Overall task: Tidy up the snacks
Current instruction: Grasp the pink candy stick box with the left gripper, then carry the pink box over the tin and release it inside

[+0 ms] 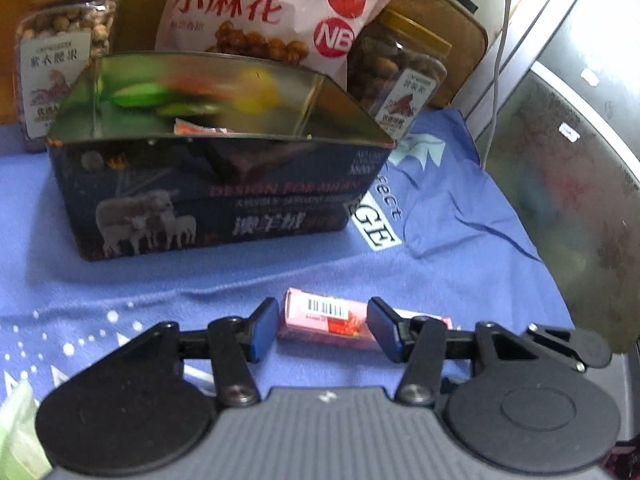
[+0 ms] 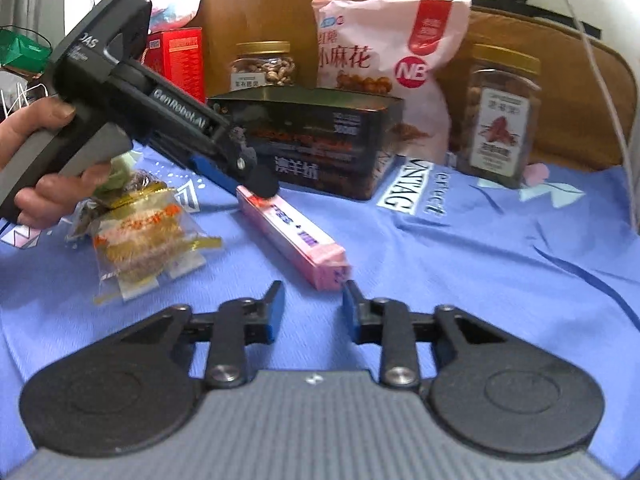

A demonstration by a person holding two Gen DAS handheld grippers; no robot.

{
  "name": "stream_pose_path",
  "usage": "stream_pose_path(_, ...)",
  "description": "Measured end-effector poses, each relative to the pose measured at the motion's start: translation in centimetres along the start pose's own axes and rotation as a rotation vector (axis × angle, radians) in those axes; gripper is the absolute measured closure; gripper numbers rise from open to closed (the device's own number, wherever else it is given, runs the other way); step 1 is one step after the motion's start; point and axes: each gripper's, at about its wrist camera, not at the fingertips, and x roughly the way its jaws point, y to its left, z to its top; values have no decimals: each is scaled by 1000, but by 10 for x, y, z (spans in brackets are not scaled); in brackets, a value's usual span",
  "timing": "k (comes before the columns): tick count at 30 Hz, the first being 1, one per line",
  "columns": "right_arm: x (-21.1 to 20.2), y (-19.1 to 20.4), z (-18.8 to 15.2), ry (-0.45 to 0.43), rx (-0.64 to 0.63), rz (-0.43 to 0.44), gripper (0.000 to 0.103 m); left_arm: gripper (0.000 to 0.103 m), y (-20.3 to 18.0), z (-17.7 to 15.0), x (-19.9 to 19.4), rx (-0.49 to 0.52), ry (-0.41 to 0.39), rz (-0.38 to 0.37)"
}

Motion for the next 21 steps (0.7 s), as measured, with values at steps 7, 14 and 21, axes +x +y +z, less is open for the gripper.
stream_pose_path(7, 10, 1, 4, 2, -1, -63, 73, 56, 5, 2, 2, -18, 12, -17)
stream_pose_path(14, 13, -3, 6, 7, -15, -70, 71, 55, 5, 4, 7, -33, 10, -30)
stream_pose_path(21, 12, -1, 16, -30, -31, -105, 73, 55, -9, 2, -12, 18, -20, -13)
